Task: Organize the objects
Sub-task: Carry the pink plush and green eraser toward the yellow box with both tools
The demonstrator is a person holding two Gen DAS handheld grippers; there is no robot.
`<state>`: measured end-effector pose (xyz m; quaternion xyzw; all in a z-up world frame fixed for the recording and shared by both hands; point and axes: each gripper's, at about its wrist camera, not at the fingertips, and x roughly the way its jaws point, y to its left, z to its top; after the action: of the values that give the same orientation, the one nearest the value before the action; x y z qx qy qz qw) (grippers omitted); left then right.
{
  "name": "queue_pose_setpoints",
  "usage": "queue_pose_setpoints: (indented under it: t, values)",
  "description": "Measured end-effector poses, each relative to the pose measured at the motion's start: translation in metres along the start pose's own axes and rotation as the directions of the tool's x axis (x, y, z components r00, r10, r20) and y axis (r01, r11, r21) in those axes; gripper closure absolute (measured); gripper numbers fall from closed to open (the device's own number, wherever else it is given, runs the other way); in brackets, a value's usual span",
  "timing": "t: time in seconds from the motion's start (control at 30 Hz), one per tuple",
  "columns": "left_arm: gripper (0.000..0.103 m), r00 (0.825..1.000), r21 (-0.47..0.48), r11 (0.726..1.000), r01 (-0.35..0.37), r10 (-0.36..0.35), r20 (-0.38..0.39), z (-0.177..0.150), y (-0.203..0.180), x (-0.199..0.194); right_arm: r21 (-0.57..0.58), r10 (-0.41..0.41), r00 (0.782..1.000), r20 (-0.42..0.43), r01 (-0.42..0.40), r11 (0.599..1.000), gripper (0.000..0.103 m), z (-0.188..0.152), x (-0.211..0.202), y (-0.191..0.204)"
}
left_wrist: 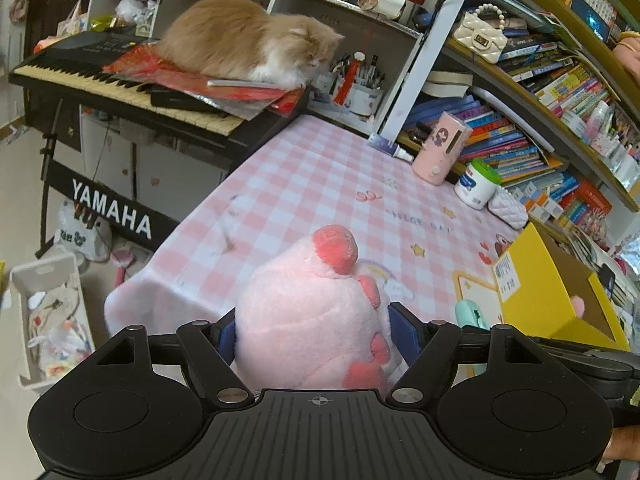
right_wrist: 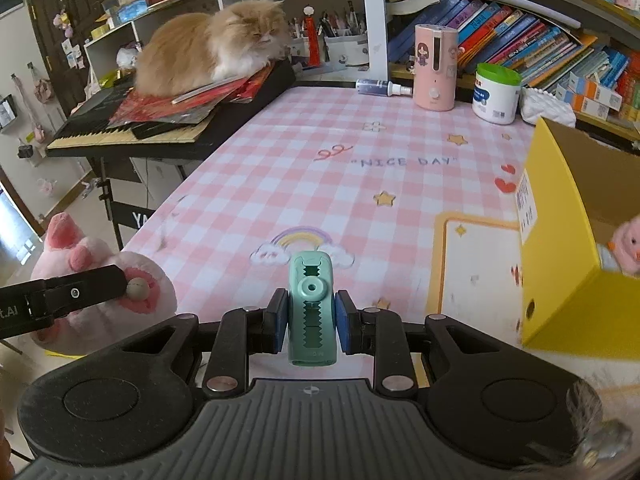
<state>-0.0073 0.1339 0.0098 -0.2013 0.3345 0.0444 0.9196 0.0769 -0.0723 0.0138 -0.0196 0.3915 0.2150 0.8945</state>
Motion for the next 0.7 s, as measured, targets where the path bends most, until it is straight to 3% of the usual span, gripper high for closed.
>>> queue_pose_setpoints:
  t: [0.33, 0.7]
  values:
    - [0.029, 0.998, 0.027, 0.998, 0.049, -0.048, -0.041, -0.024, 0.001, -0.018, 0.026, -0.022, 1.000, 0.005, 0.022, 0.999, 0.080, -0.044, -0.037, 0.012]
    - [0.029, 0.980, 0.134, 0.977, 0.167, -0.149, -0.135, -0.043, -0.037, -0.010, 0.166, -0.121, 0.993, -0.006, 0.120, 0.979, 0.080, -0.081, -0.068, -0.020]
